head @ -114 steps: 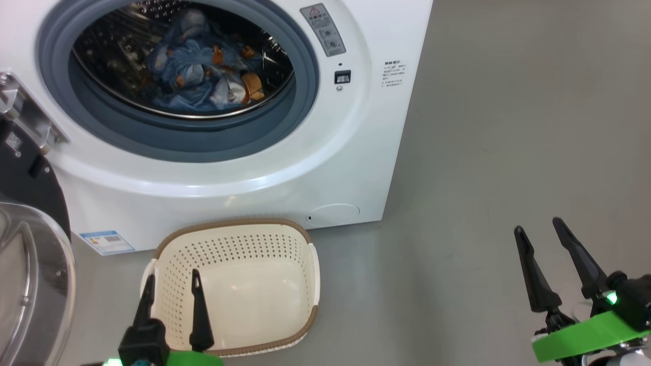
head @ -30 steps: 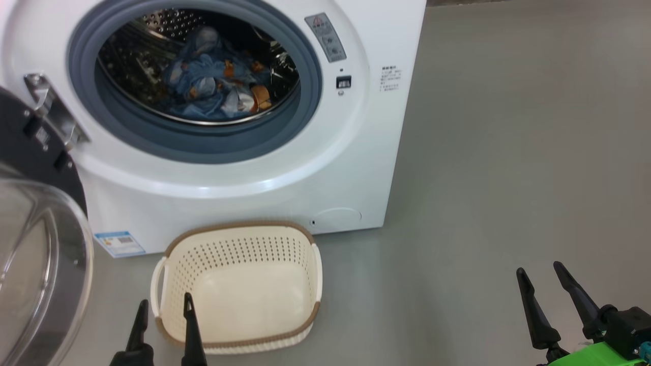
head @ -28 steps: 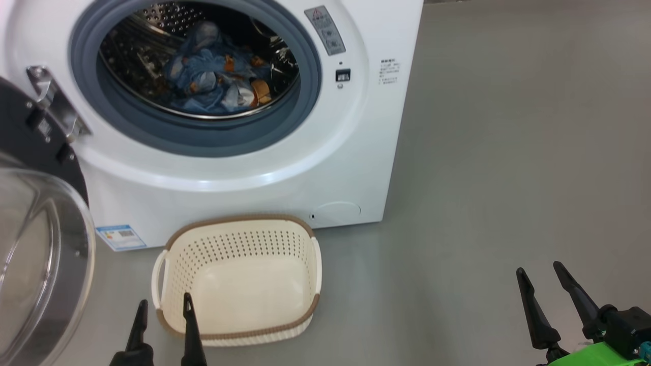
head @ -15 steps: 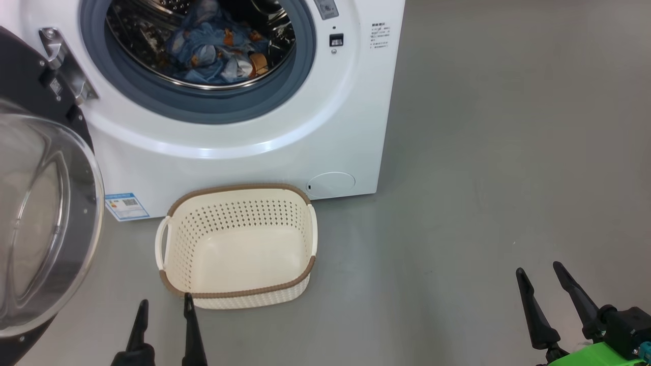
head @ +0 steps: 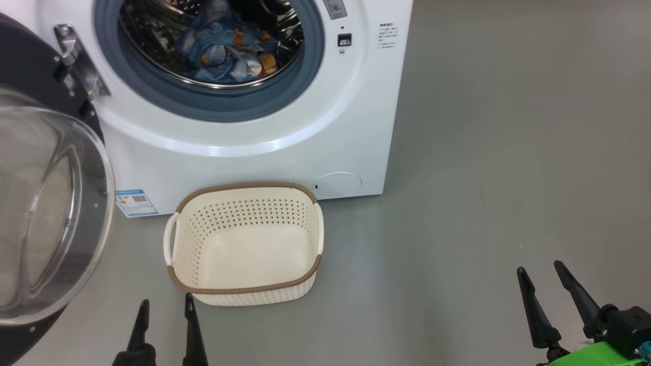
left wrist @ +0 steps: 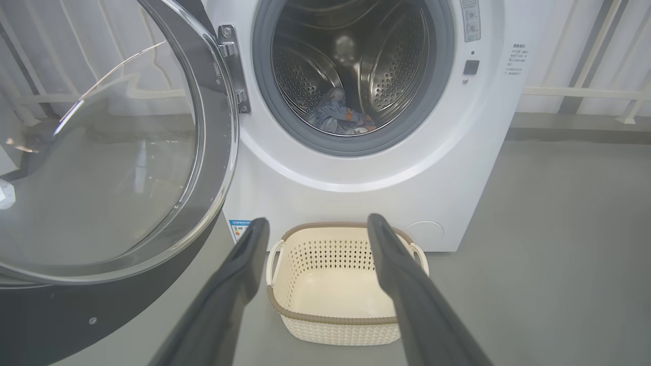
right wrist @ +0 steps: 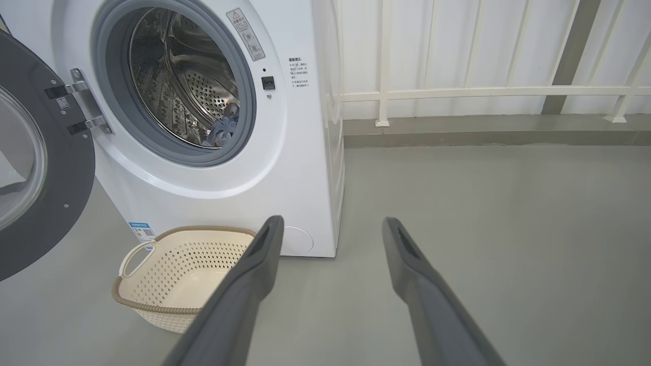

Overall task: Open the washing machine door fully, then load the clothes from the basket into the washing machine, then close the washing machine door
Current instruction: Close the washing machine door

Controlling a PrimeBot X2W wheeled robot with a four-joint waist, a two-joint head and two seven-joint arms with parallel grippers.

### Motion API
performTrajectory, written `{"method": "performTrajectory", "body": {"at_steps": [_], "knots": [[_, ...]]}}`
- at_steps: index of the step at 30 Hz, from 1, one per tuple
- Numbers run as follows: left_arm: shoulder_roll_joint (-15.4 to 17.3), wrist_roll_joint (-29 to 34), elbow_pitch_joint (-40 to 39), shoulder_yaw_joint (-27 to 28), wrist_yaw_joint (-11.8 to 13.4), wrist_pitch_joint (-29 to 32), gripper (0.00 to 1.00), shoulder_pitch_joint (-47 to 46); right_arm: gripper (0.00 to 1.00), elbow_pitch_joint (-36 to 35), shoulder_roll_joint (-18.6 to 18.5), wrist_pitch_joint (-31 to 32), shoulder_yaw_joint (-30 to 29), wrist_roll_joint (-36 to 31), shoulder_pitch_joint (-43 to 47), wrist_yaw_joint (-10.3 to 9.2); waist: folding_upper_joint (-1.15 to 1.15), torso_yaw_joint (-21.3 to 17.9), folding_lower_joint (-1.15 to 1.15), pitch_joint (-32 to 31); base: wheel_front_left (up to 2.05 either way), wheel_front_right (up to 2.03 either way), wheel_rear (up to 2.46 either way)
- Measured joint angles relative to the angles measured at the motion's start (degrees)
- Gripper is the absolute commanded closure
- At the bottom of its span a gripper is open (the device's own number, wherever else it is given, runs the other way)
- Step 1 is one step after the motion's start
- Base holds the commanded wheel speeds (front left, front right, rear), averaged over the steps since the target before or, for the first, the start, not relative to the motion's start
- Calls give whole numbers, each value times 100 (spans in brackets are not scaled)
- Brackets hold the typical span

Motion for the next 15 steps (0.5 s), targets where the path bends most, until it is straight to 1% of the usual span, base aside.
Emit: {"method": "performTrajectory", "body": {"at_steps": [8,15], "knots": [[0,2,-11,13,7,0,0,0,0,-66,-123,0,49,-19,-56,0,0,329,0,6,0,0,0],[-1,75,-118,78,8,0,0,1,0,-87,-227,0,176,-46,-250,0,0,792,0,-12,0,0,0]]}}
